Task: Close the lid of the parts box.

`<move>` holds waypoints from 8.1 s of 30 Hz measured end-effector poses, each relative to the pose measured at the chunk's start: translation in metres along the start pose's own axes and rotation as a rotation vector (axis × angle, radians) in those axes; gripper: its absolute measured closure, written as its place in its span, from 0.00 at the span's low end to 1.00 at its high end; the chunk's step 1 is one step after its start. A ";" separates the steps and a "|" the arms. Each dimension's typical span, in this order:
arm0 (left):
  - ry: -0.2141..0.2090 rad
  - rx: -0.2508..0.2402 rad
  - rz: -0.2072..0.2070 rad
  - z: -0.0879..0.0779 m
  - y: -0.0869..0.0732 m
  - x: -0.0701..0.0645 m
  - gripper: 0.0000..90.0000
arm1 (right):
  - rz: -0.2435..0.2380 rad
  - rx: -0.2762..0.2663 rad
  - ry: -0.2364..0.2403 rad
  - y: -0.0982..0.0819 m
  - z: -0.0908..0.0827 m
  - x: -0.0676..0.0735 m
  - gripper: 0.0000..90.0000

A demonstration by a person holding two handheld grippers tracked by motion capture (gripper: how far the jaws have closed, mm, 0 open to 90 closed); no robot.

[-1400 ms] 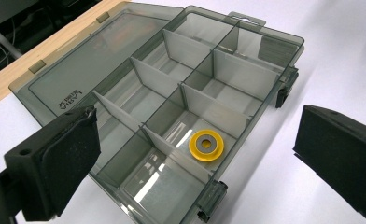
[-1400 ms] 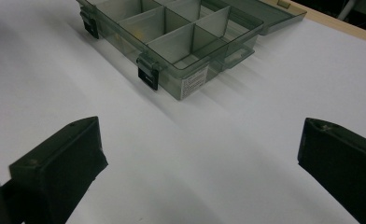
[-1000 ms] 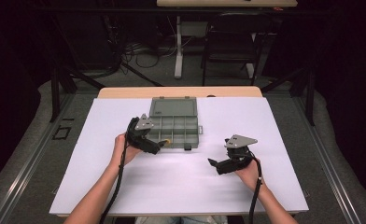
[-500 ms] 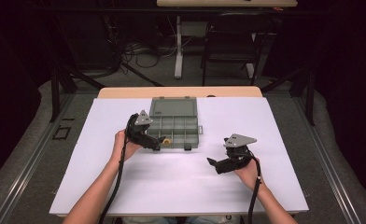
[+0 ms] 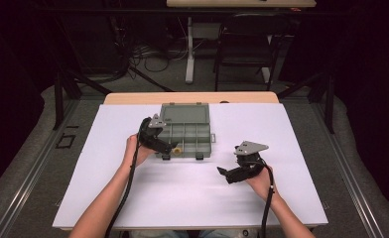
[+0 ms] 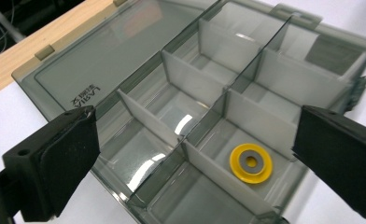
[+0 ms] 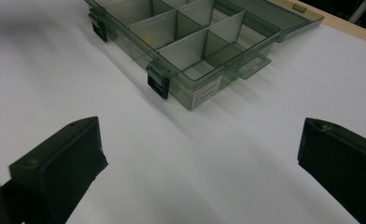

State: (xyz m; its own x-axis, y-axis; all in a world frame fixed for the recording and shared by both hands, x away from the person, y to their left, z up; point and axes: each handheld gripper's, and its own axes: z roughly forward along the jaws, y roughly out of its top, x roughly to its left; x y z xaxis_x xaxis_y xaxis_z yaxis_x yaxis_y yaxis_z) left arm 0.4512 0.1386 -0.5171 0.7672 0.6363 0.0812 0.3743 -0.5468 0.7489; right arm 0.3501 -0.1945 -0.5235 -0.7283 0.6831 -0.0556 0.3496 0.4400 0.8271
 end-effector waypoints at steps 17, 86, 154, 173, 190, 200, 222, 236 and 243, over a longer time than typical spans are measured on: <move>0.023 0.020 -0.019 0.010 -0.006 0.002 0.39 | 0.000 0.002 0.010 -0.001 -0.002 0.003 0.00; 0.054 0.051 -0.076 0.025 -0.011 -0.002 0.62 | 0.020 0.041 -0.021 0.051 0.035 -0.055 0.00; 0.051 0.051 -0.074 0.024 -0.011 -0.001 0.62 | 0.076 0.131 -0.100 0.087 0.108 -0.101 0.41; 0.051 0.050 -0.074 0.024 -0.011 -0.002 0.62 | 0.037 0.215 -0.103 0.078 0.131 -0.099 1.00; 0.042 0.046 -0.075 0.025 -0.012 -0.001 0.63 | 0.060 0.283 -0.110 0.074 0.156 -0.102 1.00; 0.036 0.048 -0.067 0.024 -0.012 0.000 0.63 | 0.070 0.295 -0.118 0.072 0.164 -0.104 1.00; 0.037 0.044 -0.056 0.025 -0.012 0.000 0.64 | 0.113 0.247 -0.105 0.068 0.164 -0.108 1.00; 0.037 0.043 -0.053 0.025 -0.012 0.000 0.64 | 0.114 0.228 -0.111 0.067 0.167 -0.110 1.00; 0.038 0.043 -0.053 0.025 -0.012 0.000 0.64 | 0.121 0.222 -0.114 0.067 0.167 -0.111 1.00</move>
State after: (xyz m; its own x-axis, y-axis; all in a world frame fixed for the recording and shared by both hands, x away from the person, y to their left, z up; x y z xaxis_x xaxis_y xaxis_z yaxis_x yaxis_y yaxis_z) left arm 0.4596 0.1315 -0.5426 0.7256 0.6848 0.0674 0.4369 -0.5342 0.7237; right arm 0.5528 -0.1427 -0.5553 -0.6063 0.7944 -0.0370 0.5599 0.4594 0.6896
